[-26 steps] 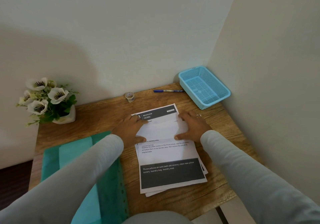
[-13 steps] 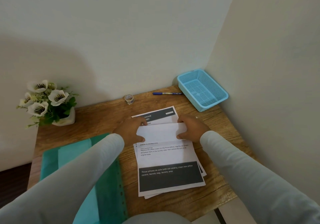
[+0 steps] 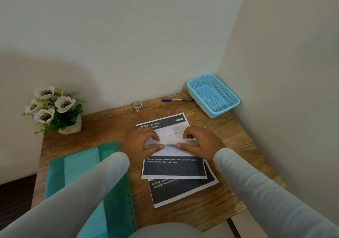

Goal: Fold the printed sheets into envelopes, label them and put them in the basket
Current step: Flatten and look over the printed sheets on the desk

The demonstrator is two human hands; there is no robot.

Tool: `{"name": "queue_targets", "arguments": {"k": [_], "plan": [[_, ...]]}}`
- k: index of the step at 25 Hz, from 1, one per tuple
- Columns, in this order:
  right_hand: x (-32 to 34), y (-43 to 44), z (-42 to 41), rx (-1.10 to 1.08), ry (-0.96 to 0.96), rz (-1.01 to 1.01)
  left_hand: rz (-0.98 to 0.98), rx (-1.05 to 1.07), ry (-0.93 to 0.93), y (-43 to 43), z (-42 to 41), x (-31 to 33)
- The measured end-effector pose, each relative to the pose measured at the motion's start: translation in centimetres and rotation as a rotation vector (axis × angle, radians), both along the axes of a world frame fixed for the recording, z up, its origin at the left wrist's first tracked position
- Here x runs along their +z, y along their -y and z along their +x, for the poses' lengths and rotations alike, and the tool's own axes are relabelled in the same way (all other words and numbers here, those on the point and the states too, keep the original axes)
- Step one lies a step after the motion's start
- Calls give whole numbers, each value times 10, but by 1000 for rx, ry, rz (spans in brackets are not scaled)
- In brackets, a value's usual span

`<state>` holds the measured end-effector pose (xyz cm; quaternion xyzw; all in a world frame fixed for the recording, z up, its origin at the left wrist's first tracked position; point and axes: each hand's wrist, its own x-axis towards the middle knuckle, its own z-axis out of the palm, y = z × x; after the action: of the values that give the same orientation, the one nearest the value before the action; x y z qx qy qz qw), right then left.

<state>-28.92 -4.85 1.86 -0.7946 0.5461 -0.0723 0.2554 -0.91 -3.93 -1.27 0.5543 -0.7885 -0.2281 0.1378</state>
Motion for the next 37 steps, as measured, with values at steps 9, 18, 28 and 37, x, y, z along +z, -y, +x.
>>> {"name": "queue_targets", "arguments": {"k": [9,18,28,37], "plan": [[-46,-20,24,0,-309,-143,-95,-72,321,-3,-43,-32],[-50,-14,29,-85,-338,-162,-3,95,378,11,2,-52],[-59,-16,42,-44,-250,-195,-31,59,468,7,3,-52],[-62,-23,-23,-199,-247,-181,-56,-36,381,3,-51,-36]]}}
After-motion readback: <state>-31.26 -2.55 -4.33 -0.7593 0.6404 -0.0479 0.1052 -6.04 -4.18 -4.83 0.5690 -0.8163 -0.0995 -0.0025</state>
